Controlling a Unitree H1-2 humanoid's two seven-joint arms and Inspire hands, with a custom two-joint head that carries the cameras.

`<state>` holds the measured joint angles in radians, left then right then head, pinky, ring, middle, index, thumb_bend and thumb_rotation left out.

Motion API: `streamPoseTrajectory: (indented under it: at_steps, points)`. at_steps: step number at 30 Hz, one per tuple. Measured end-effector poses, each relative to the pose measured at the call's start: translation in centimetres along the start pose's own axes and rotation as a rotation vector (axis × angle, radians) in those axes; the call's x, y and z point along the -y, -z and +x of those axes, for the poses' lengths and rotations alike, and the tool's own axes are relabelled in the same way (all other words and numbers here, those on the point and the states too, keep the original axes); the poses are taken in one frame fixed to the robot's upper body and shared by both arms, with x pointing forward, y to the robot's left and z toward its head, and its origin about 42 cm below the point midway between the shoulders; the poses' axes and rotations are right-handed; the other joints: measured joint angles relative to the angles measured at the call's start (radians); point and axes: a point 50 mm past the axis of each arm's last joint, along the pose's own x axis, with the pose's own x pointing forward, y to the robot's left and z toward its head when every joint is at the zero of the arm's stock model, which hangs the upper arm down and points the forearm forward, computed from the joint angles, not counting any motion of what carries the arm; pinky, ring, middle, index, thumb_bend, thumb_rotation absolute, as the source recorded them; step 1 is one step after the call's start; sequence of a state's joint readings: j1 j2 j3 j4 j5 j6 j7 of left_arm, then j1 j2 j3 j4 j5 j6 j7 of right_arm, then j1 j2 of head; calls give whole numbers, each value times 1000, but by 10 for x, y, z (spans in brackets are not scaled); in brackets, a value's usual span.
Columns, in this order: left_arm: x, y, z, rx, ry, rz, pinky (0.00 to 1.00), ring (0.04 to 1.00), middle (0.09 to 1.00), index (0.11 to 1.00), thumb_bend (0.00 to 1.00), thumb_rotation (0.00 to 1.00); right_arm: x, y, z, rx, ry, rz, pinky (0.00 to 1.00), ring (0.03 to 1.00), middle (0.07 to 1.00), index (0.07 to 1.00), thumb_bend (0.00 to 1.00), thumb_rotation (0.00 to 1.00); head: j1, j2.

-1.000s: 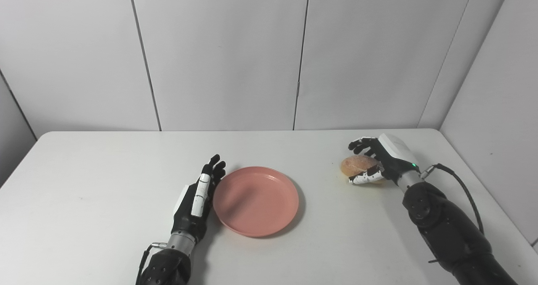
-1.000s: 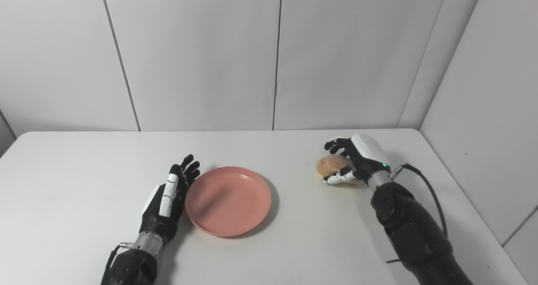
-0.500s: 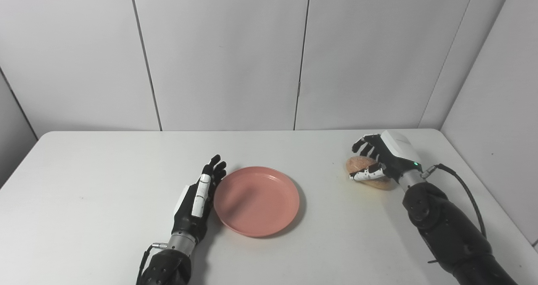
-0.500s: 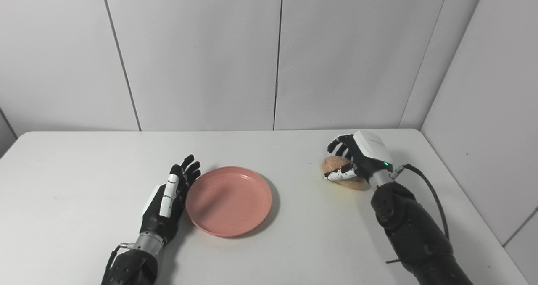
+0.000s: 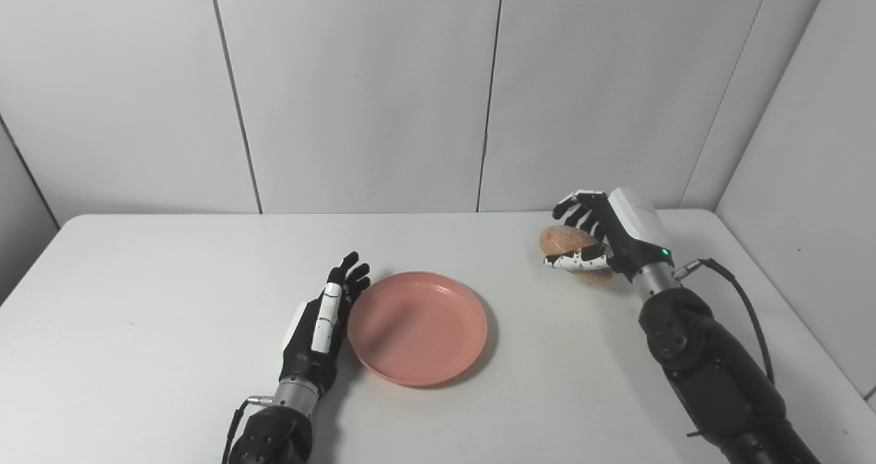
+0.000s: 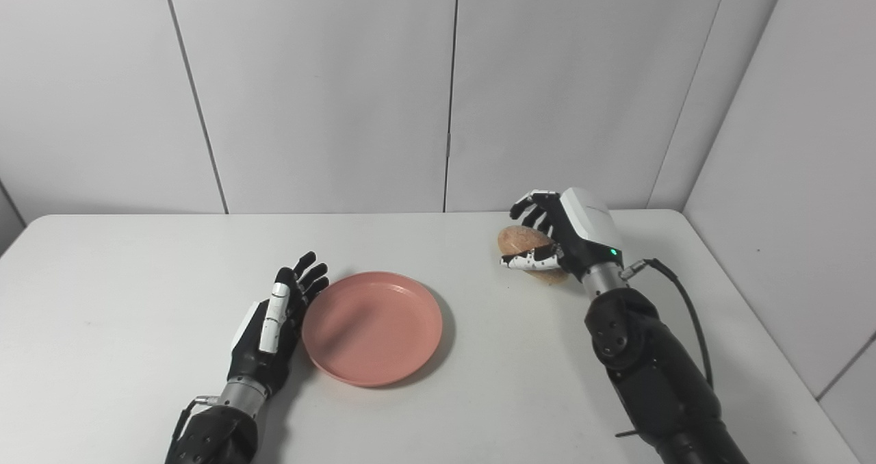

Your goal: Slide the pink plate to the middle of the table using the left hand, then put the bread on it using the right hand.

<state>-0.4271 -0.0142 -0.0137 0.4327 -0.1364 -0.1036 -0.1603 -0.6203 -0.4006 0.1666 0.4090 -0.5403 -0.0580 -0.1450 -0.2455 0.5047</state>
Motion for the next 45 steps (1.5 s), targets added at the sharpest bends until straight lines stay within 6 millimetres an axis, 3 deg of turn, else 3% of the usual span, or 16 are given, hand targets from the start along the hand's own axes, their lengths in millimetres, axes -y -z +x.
streamPoseTrajectory:
  at_steps: [9, 11, 17, 21, 25, 30, 33, 45]
  points:
    - [0, 0, 0, 1, -1, -2, 947, 938, 940, 928, 689, 1000, -8, -28, 2, 68, 4, 60, 402, 419, 478, 524, 514, 0, 3, 6]
    - [0, 0, 0, 0, -1, -2, 942, 934, 935, 925, 689, 1000, -17, -41, 2, 95, -8, 77, 428, 432, 466, 525, 514, 0, 3, 6]
    - [1, 0, 1, 0, 1, 5, 971, 946, 944, 933, 707, 1000, -45, -71, 0, 181, -52, 127, 380, 407, 477, 534, 512, 0, 6, 8]
    - [1, 0, 0, -4, 2, 8, 998, 960, 954, 946, 741, 1000, -59, -82, 0, 206, -76, 157, 434, 453, 542, 467, 511, 0, 5, 9]
    - [0, 0, 0, -5, 3, 14, 1000, 978, 967, 964, 747, 1000, -70, -91, 1, 226, -99, 167, 354, 404, 487, 525, 512, 0, 5, 12]
    - [-2, 0, 2, -7, 6, 22, 1000, 990, 982, 986, 744, 1000, -87, -108, -1, 269, -128, 172, 334, 391, 467, 540, 512, 0, 6, 14]
    - [-1, 1, 5, -7, 9, 23, 1000, 993, 988, 993, 741, 1000, -96, -109, -2, 265, -151, 157, 298, 378, 456, 545, 509, 0, 6, 14]
    - [-2, 1, 6, -2, 8, 46, 1000, 994, 988, 992, 737, 1000, -121, -108, -8, 295, -226, 129, 327, 381, 466, 550, 508, 0, 14, 15]
